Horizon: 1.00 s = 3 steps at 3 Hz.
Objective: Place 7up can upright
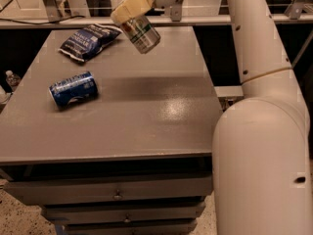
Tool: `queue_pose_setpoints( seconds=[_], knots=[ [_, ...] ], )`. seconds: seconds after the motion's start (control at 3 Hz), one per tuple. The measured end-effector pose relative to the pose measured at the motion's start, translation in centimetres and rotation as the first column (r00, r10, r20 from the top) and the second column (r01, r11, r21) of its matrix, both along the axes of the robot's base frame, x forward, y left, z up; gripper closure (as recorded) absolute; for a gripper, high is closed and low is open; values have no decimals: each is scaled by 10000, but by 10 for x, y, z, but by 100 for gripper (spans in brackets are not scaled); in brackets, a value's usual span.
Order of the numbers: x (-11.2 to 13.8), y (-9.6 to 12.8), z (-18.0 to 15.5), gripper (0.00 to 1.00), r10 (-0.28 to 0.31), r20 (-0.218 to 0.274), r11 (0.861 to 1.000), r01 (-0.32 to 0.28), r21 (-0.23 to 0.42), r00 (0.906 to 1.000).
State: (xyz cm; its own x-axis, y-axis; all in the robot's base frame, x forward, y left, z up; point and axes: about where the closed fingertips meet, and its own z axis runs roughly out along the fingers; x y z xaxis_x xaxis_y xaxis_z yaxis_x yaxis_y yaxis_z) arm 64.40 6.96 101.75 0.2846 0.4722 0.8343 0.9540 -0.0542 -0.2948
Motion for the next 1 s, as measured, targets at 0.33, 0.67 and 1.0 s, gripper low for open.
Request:
queue_pose_setpoints(
  seconds=[0.33,0.67,1.0],
  knots=[
    [0,2,6,100,238,240,9974,-254,674,9994],
    [-4,-5,17,100,523,1294,9796,-760,1859,9902],
    [-22,-19,17,100,851,2620,9571,-1520,2469,9613]
  ],
)
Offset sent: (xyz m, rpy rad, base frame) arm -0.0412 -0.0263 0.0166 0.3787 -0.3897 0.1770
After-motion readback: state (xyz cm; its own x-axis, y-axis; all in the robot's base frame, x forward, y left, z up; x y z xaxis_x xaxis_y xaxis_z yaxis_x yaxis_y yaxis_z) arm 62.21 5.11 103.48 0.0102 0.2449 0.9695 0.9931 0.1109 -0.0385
